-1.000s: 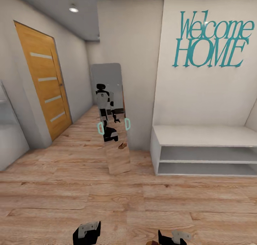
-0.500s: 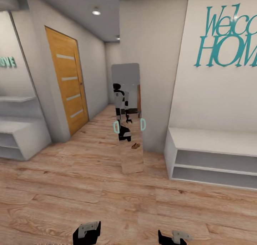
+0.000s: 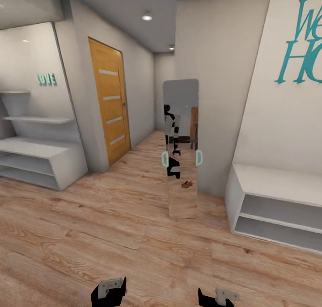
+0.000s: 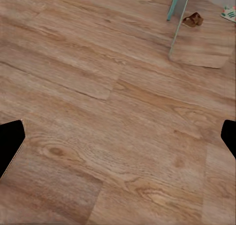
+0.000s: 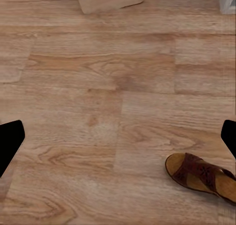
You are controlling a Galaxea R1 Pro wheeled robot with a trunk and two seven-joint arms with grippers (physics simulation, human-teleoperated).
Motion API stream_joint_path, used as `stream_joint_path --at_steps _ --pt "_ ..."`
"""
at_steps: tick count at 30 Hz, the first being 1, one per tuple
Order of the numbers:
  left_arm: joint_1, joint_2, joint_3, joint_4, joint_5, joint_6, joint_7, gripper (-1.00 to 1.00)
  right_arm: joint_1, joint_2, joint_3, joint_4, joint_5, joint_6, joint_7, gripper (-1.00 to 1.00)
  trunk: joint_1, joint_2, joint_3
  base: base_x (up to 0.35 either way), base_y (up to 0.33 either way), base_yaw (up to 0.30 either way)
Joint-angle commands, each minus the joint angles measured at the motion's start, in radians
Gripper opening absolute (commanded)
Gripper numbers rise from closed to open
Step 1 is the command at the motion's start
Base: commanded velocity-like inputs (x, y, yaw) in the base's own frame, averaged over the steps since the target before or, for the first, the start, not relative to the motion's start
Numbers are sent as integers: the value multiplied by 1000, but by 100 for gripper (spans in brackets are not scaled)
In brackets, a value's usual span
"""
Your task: Pick up the two gym shoes and the two sandals from the corridor floor and place them onto the hallstand (shoe rack) in the corridor, making sure they are on the rack and not on the floor. Arrange them so the two gym shoes are next to each other and the two sandals are next to each other.
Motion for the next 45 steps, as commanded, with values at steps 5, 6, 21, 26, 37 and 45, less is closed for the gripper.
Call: stream_joint_path --at_steps 5,6,21,26,37,45 --pt "0 0 0 0 0 0 0 100 0 0 0 0 0 0 0 100 0 0 0 0 0 293" --pt "0 0 0 0 0 0 0 100 0 0 0 0 0 0 0 100 0 0 0 0 0 293" --pt "0 0 -1 0 -2 0 0 100 0 -1 0 0 -1 0 0 100 0 0 0 0 -5 184" --pt "0 0 -1 0 -3 0 0 100 0 -1 0 0 -1 0 0 100 0 0 0 0 -103 51" --pt "-1 0 -1 0 -2 0 0 100 0 0 0 0 -1 0 0 100 0 0 0 0 -171 16" --pt "0 0 -1 0 -2 0 0 100 0 0 0 0 -1 0 0 100 0 0 0 0 -57 4"
